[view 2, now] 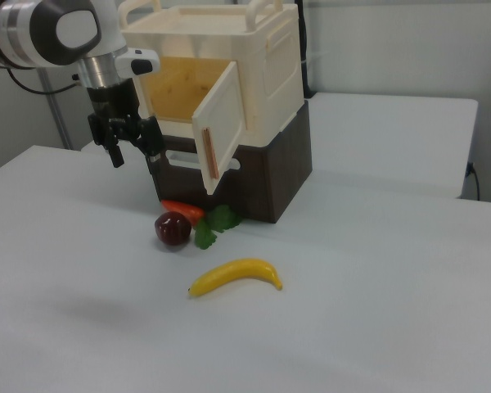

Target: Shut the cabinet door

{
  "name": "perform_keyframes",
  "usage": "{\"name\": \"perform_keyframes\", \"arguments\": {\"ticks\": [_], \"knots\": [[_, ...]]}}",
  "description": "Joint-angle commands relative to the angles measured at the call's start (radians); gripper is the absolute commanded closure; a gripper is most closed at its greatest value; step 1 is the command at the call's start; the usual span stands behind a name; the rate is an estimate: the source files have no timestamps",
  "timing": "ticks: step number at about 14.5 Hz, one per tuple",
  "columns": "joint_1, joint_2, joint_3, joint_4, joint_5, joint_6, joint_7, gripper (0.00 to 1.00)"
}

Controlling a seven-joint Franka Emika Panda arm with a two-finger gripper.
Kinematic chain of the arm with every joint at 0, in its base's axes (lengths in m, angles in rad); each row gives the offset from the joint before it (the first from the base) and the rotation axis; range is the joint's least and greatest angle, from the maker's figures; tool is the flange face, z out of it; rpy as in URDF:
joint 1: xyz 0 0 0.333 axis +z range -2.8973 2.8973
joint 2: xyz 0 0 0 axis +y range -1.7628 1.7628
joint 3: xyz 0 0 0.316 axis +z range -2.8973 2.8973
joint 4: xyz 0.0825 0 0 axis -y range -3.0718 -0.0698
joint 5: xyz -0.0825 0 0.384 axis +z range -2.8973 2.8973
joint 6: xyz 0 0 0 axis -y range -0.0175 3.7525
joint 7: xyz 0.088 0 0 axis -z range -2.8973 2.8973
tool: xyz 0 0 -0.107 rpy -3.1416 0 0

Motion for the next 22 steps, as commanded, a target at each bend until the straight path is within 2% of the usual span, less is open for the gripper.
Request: {"name": "perform_keyframes", "arguments": {"ticks": [1, 2, 3, 5, 14, 16, 20, 22], "knots": [[0.010, -0.016, -0.003, -0.021, -0.021, 0.002, -0.028, 0.32], [0.010, -0.016, -0.003, -0.023, -0.021, 0.001, -0.028, 0.56], [0.010, -0.016, -0.003, -0.023, -0.021, 0.002, -0.031, 0.73], [0.010, -0.016, -0.002, -0.023, -0.020, 0.002, -0.031, 0.98], [0.007, -0.020, 0.000, -0.012, -0.018, -0.010, -0.030, 1.00], [0.002, -0.023, 0.000, 0.023, -0.014, -0.015, -0.021, 1.00], [-0.004, -0.027, -0.013, 0.184, -0.003, -0.085, -0.022, 1.00], [-0.004, -0.030, -0.034, 0.215, -0.001, -0.085, -0.022, 1.00]]}}
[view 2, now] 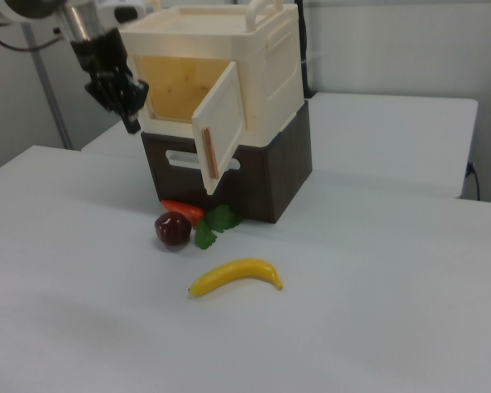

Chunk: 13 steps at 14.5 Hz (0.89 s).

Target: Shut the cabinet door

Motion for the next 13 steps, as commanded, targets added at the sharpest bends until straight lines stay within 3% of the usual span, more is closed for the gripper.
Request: {"name": "perform_keyframes", "arguments": {"ticks": [1, 5, 13], "knots": [[-0.001, -0.004, -0.038, 0.068, 0.002, -0.020, -0.007, 1.00], [-0.033, 0.002, -0.084, 0.094, 0.022, 0.077, -0.020, 1.00], [-0.216, 0.077, -0.109, 0.065, 0.157, 0.328, -0.082, 1.00]]}}
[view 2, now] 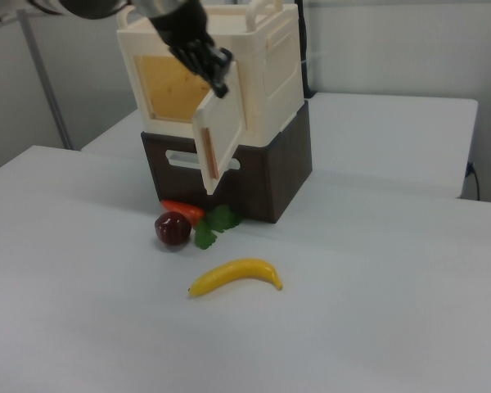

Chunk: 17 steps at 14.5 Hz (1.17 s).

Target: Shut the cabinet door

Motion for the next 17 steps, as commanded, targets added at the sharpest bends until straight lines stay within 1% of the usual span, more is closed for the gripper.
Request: {"name": "perform_keyframes", "arguments": {"ticks": [1, 3, 5, 10, 13, 17], "knots": [[-0.061, 0.053, -0.011, -0.026, 0.065, 0.069, -0.092, 1.00], [-0.073, 0.078, -0.011, -0.052, 0.070, 0.090, -0.109, 1.00], [-0.070, 0.105, -0.010, -0.062, 0.074, 0.097, -0.111, 1.00], [-0.047, 0.121, 0.009, -0.091, 0.075, 0.094, -0.100, 1.00], [0.003, 0.119, 0.018, -0.105, 0.093, 0.087, -0.082, 1.00], [0.097, 0.121, 0.020, -0.111, 0.105, 0.095, -0.020, 1.00]]}}
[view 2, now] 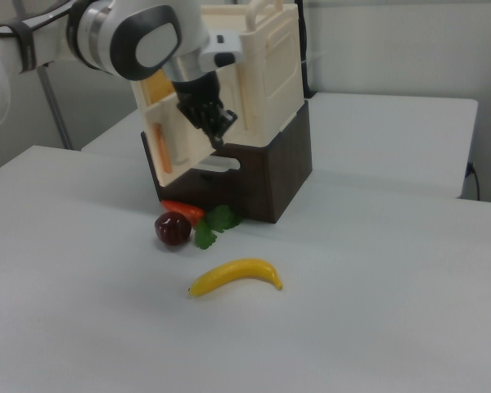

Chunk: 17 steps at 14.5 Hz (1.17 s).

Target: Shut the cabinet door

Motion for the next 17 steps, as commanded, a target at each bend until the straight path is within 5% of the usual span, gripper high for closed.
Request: {"name": "perform_keyframes", "arguments": {"ticks": [1, 5, 12, 17], "knots": [[0.089, -0.015, -0.007, -0.032, 0.040, 0.029, 0.052, 1.00], [0.114, -0.006, -0.006, -0.030, 0.163, 0.173, 0.052, 1.00], [0.198, 0.058, -0.002, -0.042, 0.165, 0.573, 0.057, 1.00], [0.201, 0.062, -0.002, -0.062, 0.165, 0.656, 0.057, 1.00]]}}
